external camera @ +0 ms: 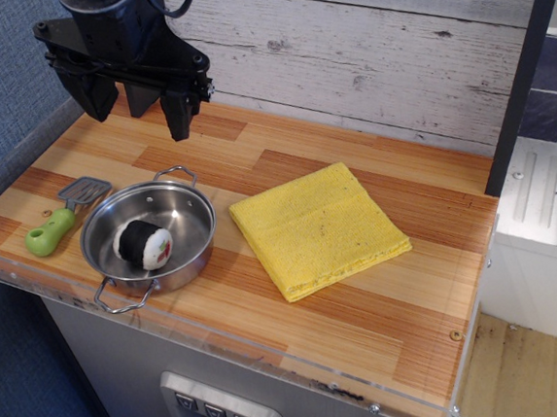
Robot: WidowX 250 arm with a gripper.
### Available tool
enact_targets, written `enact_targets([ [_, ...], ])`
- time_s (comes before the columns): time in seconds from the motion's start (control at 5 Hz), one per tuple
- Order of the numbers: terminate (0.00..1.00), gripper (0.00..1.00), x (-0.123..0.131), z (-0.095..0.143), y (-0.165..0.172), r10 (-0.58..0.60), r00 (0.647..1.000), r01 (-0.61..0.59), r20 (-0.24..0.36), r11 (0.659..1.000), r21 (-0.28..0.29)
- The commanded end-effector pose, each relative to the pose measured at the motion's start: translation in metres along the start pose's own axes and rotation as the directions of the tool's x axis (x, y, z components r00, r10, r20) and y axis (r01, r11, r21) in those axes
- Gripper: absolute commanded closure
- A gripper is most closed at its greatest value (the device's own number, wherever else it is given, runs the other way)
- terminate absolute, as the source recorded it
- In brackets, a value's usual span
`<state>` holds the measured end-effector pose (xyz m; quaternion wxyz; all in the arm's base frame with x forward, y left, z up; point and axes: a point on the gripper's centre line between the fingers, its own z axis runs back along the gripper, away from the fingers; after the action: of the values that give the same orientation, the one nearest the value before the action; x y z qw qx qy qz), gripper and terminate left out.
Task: Put the cloth to the top left of the pot.
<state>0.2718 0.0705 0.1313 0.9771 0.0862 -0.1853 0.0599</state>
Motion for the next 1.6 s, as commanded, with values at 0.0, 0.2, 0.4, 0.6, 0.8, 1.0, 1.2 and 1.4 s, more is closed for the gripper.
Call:
enact_targets([
  [0.0, 0.0, 0.0, 0.0, 0.0, 0.0, 0.0, 1.0, 0.0, 0.0, 1.0, 0.0],
  [0.2, 0.0, 0.0, 0.006, -0.007, -0.023, -0.07, 0.998, 0.069, -0.004, 0.998, -0.009],
  [0.4, 0.0, 0.0, 0.015, -0.015, -0.046, -0.125, 0.992, 0.125, -0.006, 0.992, -0.021],
  [0.6, 0.0, 0.0, 0.02, -0.026, -0.07, -0.18, 0.984, 0.18, -0.012, 0.983, -0.031],
  [0.8, 0.0, 0.0, 0.021, -0.041, -0.087, -0.2, 0.979, 0.197, -0.037, 0.978, -0.062],
  [1.0, 0.0, 0.0, 0.019, -0.059, -0.099, -0.207, 0.976, 0.201, -0.071, 0.975, -0.091],
  [1.2, 0.0, 0.0, 0.018, -0.08, -0.105, -0.251, 0.963, 0.241, -0.096, 0.964, -0.11],
  [1.4, 0.0, 0.0, 0.017, -0.091, -0.11, -0.327, 0.941, 0.313, -0.085, 0.939, -0.146],
])
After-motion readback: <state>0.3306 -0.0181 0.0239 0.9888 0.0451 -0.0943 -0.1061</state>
